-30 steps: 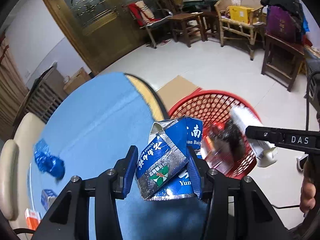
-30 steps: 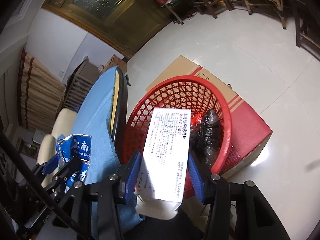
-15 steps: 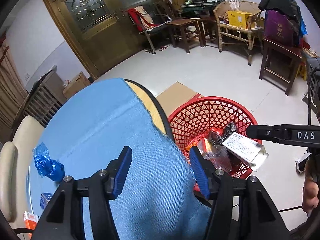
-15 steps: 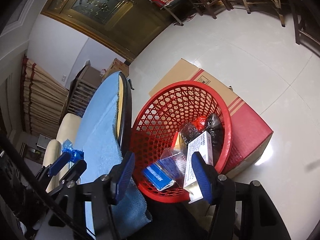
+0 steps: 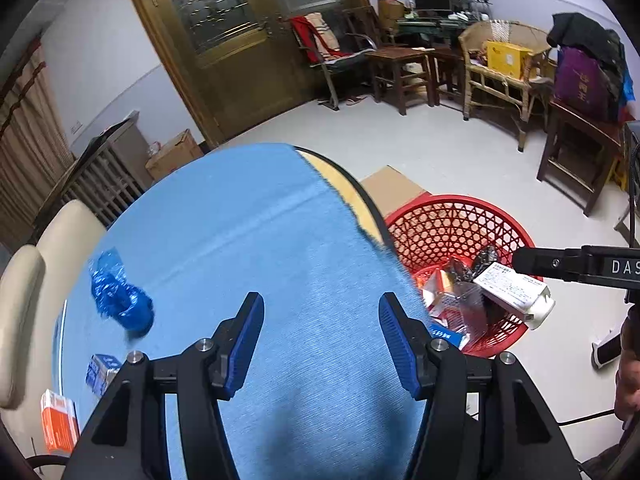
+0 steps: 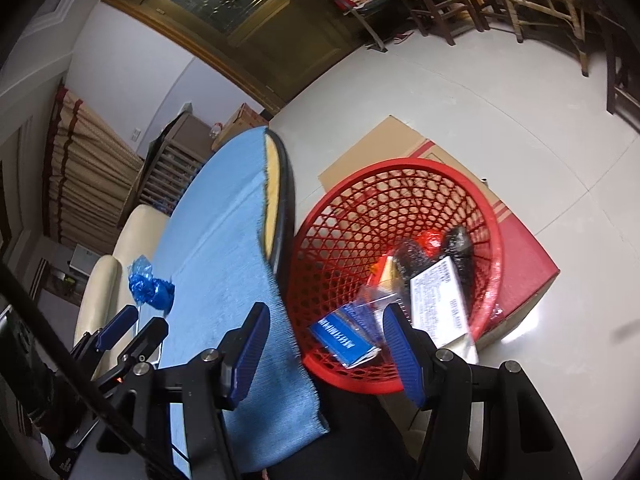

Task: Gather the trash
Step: 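Move both open tools back over the table toward the blue bag and packet, then grasp the blue plastic bag with the right tool while the left approaches the foil packet, then grasp the blue foil packet with the left tool and lift it, then lift the foil packet with the left tool while the right lifts the blue bag, then carry the blue bag and foil packet over the red basket with both tools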

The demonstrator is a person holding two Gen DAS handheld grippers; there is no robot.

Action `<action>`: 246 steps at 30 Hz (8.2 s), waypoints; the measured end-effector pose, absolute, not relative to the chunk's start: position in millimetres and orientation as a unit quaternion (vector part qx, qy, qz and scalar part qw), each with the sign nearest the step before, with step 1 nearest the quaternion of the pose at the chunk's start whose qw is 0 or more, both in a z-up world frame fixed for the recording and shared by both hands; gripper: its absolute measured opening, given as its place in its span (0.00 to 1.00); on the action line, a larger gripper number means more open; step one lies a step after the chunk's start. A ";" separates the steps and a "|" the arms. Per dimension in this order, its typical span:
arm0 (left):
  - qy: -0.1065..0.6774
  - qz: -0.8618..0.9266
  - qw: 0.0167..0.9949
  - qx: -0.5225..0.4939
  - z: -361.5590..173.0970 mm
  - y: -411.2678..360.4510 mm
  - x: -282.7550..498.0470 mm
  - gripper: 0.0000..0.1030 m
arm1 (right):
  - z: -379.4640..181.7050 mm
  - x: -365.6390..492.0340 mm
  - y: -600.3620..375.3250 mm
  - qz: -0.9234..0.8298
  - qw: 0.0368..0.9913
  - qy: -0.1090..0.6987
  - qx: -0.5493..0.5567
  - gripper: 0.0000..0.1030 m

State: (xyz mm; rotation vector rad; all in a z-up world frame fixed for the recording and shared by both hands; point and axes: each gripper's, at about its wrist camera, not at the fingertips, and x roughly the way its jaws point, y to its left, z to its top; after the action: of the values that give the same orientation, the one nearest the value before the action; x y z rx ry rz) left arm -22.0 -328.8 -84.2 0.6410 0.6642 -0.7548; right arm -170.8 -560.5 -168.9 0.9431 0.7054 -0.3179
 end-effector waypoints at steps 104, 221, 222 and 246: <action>0.580 -0.069 0.803 -0.116 -163.6 -90.7 249.3 0.66 | -148.4 87.2 -362.0 0.058 0.886 0.396 0.234 0.38; 0.273 -0.192 0.924 0.186 -3.9 -176.0 -12.1 0.61 | -32.1 -112.2 -368.3 0.016 0.939 0.253 0.233 0.38; 0.273 -0.193 0.924 0.187 -3.8 -175.7 -12.3 0.61 | -32.4 -112.7 -368.6 0.015 0.939 0.252 0.233 0.38; 0.279 -0.216 0.913 0.204 -2.2 -174.4 -7.1 0.61 | -32.2 -128.5 -382.3 0.002 0.936 0.248 0.251 0.38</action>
State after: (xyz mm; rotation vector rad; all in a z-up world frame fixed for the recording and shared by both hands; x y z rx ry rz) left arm -7.1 -174.4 -2.2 0.4192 0.5743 -0.4446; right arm -128.5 -382.3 -32.2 0.5138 0.5061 0.0039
